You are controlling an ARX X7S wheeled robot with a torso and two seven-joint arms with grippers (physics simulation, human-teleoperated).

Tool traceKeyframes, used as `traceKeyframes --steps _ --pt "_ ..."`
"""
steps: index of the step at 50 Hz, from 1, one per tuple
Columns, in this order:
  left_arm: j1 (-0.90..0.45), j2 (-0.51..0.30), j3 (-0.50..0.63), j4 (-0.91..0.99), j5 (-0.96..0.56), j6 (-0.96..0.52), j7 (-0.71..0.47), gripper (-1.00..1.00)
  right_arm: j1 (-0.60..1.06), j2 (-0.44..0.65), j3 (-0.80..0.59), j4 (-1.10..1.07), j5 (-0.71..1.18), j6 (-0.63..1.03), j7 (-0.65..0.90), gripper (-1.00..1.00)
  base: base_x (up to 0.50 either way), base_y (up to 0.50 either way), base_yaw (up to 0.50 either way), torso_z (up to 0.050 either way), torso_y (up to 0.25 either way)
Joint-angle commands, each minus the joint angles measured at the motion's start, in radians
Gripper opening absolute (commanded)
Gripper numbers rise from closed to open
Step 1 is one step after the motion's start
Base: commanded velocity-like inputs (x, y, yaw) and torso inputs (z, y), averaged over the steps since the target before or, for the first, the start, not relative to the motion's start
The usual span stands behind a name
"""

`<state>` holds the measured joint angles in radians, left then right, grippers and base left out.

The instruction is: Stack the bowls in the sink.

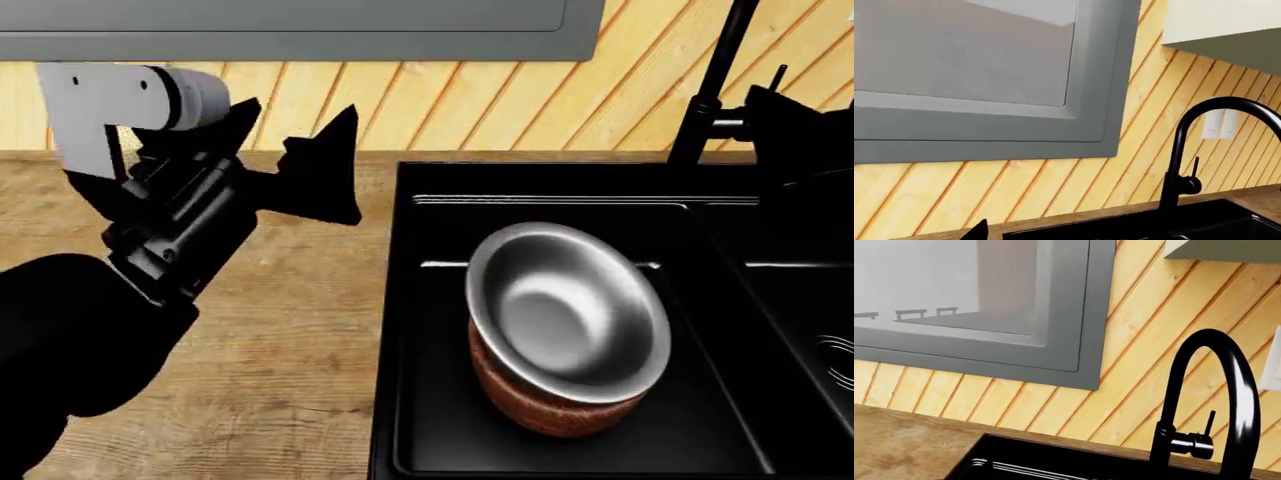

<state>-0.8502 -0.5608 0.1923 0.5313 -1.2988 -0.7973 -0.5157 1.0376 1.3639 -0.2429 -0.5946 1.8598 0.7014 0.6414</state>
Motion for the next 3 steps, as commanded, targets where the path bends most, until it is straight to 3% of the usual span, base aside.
traceKeyframes --steps 1,3 --pt "0.148 -0.117 -0.097 0.2 0.097 0.111 0.085 1.0 -0.256 0.102 0.129 -0.099 -0.036 -0.253 -0.053 1.0 0.0 0.0 0.0 0.0 0.0" --pt "0.185 -0.137 -0.122 0.221 0.105 0.132 0.102 1.0 -0.342 0.139 0.17 -0.116 -0.044 -0.327 -0.063 1.0 0.0 0.0 0.0 0.0 0.0"
